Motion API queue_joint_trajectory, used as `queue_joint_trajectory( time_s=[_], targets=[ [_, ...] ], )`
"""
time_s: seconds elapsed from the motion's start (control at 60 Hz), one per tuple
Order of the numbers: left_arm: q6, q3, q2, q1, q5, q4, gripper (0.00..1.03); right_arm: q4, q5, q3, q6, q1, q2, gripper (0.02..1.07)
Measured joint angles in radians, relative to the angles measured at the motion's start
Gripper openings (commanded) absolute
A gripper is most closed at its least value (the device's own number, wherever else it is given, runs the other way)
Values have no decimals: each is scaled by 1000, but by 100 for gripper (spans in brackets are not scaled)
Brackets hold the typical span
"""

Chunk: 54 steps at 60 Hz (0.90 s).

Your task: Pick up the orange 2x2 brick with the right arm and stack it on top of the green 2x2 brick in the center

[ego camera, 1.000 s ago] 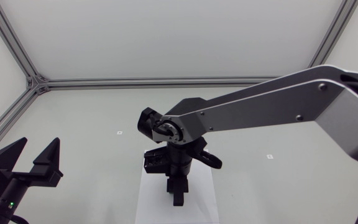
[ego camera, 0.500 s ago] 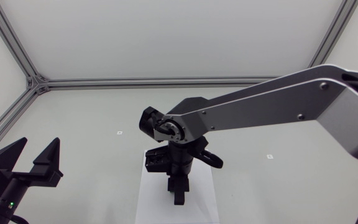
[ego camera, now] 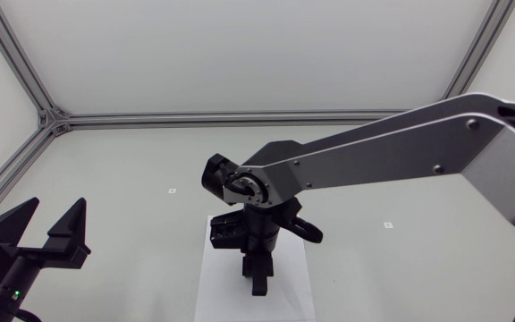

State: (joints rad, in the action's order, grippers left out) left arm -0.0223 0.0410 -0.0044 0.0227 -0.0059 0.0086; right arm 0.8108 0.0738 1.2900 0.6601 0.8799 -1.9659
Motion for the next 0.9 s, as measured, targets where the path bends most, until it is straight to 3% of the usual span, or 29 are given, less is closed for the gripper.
queue_joint_trajectory(
  time_s=[0.283, 0.417, 0.467, 0.5, 0.55, 0.9],
  targets=[
    [0, 0, 0, 0, 0, 0, 99, 1, 1, 0, 11, 2, 1, 39],
    [0, 0, 0, 0, 0, 0, 99, 1, 2, 0, 19, 2, 1, 52],
    [0, 0, 0, 0, 0, 0, 99, 1, 2, 0, 22, 2, 1, 64],
    [0, 0, 0, 0, 0, 0, 99, 1, 3, -2, 22, 2, 1, 84],
    [0, 0, 0, 0, 0, 0, 99, 2, 4, -3, 22, 2, 1, 102],
    [0, 0, 0, 0, 0, 0, 99, 1, 5, -5, 22, 2, 1, 103]
  ],
)
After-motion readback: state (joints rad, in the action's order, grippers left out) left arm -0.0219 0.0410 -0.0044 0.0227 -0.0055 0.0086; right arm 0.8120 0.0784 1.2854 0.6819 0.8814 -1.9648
